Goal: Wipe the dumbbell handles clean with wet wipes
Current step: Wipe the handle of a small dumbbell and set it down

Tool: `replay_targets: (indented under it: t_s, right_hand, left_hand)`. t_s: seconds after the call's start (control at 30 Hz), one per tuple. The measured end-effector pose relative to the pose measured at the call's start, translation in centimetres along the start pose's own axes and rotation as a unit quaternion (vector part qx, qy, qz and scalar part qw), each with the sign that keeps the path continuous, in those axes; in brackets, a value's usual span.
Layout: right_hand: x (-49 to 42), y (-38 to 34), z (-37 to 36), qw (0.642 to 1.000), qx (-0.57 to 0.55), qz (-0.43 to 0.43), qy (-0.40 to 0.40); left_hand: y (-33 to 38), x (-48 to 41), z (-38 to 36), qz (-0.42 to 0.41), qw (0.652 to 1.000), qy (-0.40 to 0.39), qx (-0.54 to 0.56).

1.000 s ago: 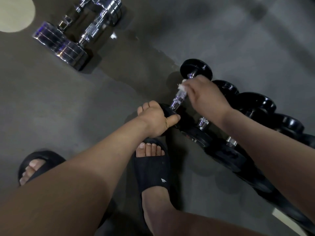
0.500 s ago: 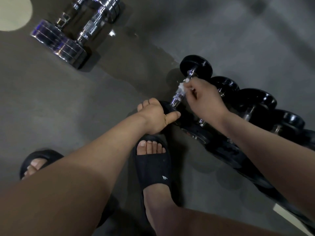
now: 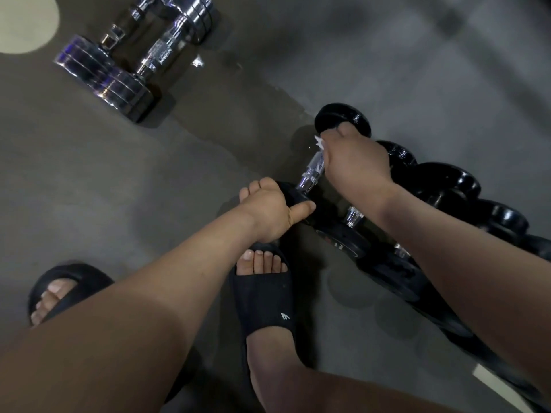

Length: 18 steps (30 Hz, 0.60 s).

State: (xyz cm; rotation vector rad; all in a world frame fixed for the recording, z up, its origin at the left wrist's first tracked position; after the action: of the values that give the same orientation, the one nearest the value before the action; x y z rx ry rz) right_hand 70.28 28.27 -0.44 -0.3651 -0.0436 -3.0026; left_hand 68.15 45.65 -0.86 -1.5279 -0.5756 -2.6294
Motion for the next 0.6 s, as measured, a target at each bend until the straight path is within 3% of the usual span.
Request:
replay_targets:
  t_s: [0.07,0.23,0.43,0.6]
  right_hand:
    - [-0.5,-0.5,0.5,1.000,-0.005,0.003,-0.029]
    - [0.9,-2.7,1.1,0.965,-0.034,0.221,-0.135]
    - [-3.2,-0.8,3.2,0.973,0.062,0.160,-0.157]
    - [-2.5,-1.5,2.3,0.942,-0.040,0.266,-0.203]
  left_hand:
    - [-0.3,-0.1,0.0,-0.004,1.000,-0.003,0.006]
    - [-1.0,-0.2,0.3,-0.012,0.999,-0.006,0.032]
    - [-1.4,-0.4,0.5,-0.011,0.999,0.008,0.042]
    - [-1.3,-0.1,0.4,-0.015,0.999,0.011,0.034]
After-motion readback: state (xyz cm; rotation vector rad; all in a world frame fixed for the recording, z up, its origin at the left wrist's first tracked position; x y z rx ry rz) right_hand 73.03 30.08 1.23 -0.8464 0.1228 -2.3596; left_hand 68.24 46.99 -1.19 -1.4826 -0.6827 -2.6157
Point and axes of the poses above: each hand's wrist, its own x-axis away from the middle knuckle, its own z-axis out of the back of the hand, y = z × x, the point moved 2 cm from there along -x, towards the middle knuckle, and after that the axes turned 11 degrees about z, right-handed, at the moved point
